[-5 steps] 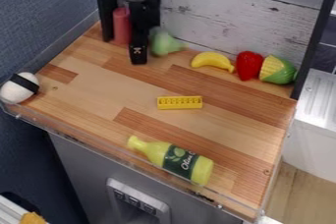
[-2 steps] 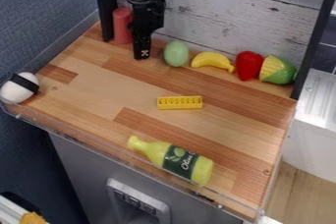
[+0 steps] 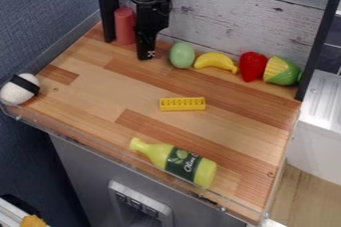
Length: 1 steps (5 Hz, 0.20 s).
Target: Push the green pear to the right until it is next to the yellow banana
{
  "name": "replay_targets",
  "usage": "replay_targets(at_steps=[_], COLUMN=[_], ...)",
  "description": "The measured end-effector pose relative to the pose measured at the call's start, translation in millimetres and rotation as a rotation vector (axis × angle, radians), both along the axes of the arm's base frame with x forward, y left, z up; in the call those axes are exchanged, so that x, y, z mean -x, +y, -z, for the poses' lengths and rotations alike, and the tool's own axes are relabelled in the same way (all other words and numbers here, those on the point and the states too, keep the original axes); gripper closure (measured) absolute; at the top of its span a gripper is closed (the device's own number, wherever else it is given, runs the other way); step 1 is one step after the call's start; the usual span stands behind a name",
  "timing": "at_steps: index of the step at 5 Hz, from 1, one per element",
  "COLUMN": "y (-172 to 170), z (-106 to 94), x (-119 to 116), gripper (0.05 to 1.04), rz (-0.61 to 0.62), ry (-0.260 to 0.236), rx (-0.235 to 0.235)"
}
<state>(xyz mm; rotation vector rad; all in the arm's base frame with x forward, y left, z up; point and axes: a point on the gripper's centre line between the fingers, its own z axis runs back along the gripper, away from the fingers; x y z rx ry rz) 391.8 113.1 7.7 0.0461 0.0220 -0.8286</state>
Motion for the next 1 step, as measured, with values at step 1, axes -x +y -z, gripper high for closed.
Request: replay_targets(at_steps=[1], y=[0.1], z=[-0.8], x=[-1.1], gripper=[1.031], rz=[0.026], ry=[0.0], rx=[-0.003])
